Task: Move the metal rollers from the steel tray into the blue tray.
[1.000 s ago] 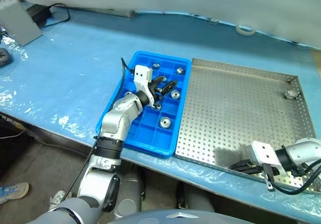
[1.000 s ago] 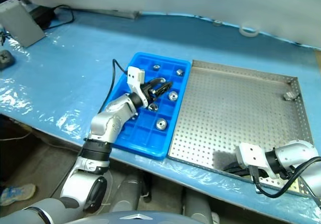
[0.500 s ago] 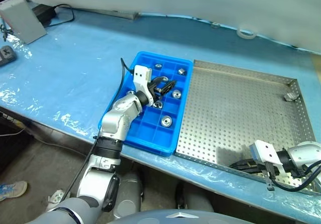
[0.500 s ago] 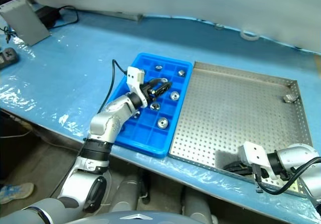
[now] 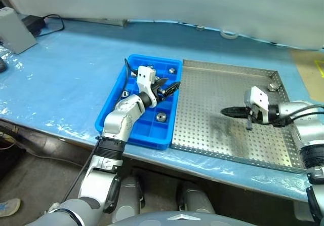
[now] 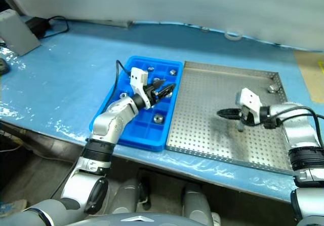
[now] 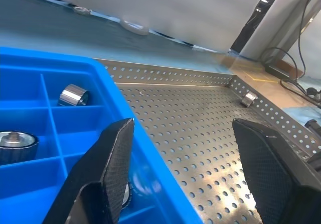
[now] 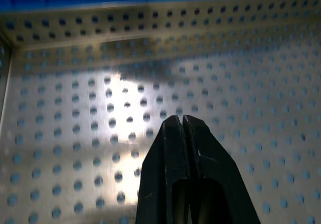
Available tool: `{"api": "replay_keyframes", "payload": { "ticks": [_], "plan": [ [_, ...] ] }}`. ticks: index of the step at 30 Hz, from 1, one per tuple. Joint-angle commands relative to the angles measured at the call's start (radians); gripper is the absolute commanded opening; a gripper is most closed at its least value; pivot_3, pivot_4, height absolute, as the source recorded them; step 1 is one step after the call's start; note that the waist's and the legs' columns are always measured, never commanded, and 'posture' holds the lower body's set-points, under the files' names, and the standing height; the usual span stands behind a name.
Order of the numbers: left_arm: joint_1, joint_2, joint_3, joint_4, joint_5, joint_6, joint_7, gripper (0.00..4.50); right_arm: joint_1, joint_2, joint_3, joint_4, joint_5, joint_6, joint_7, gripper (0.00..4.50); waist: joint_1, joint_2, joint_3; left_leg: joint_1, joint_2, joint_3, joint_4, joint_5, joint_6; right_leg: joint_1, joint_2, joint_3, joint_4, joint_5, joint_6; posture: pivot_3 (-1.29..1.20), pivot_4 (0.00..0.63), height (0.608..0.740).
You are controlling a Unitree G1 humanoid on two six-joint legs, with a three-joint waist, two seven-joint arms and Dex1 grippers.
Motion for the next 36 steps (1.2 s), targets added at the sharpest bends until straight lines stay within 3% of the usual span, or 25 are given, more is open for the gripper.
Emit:
{"api": "replay_keyframes", "payload": {
  "ticks": [1,11,18,22,25,29,36],
  "plan": [
    [-0.032,-0.005,-0.002,-0.010,-0.006,-0.022,-0.014,3.33,-0.020,-0.008,-0.062,-0.240,0.054,0.190,-0.124,0.05,0.003,-0.001,0.000,0.000,0.000,0.000,-0.001,0.000,0.000,0.000,0.000,0.000,0.000,0.000,0.000,-0.16,0.150,0.740],
    [-0.051,-0.003,-0.006,0.014,-0.001,-0.031,-0.025,3.33,-0.160,0.163,-0.087,0.007,-0.181,0.034,-0.562,0.05,0.001,-0.003,-0.001,-0.011,-0.002,0.001,-0.006,0.004,-0.003,-0.014,-0.001,0.000,0.000,0.000,0.000,-0.18,0.150,0.740],
    [-0.059,0.002,-0.006,0.021,0.002,-0.032,-0.033,3.33,-0.185,0.178,-0.080,0.112,-0.207,0.005,-0.609,0.05,0.001,-0.003,-0.001,-0.011,-0.002,0.002,-0.012,0.005,-0.004,-0.015,-0.001,-0.001,-0.001,0.000,0.000,-0.17,0.150,0.740],
    [-0.056,0.008,-0.006,0.015,0.001,-0.027,-0.033,3.33,-0.131,0.111,-0.065,0.103,-0.186,-0.004,-0.475,0.05,0.004,-0.003,-0.001,-0.012,-0.002,0.002,-0.013,0.005,-0.004,-0.016,-0.001,-0.002,-0.001,0.000,0.000,-0.17,0.150,0.740],
    [-0.056,0.011,-0.005,0.015,0.000,-0.025,-0.034,3.33,-0.050,0.054,-0.073,-0.024,-0.056,0.072,-0.269,0.05,0.004,-0.003,-0.001,-0.012,-0.002,0.002,-0.014,0.004,-0.004,-0.015,-0.002,-0.003,-0.003,0.000,0.000,-0.17,0.150,0.740],
    [-0.060,0.013,-0.009,0.017,0.000,-0.024,-0.039,3.33,0.151,-0.107,-0.073,-0.282,0.127,0.244,-0.001,0.05,0.009,-0.002,0.001,-0.012,-0.002,0.001,-0.015,0.004,-0.003,-0.014,-0.002,-0.003,-0.003,0.001,0.001,-0.18,0.150,0.740],
    [-0.063,0.014,-0.014,0.025,0.003,-0.024,-0.046,3.33,0.325,-0.189,-0.045,-0.426,0.127,0.248,0.060,0.05,0.000,-0.003,0.001,-0.007,-0.002,0.001,-0.015,0.005,-0.005,-0.011,-0.002,-0.003,-0.005,0.000,0.001,-0.18,0.150,0.740]
  ]
}}
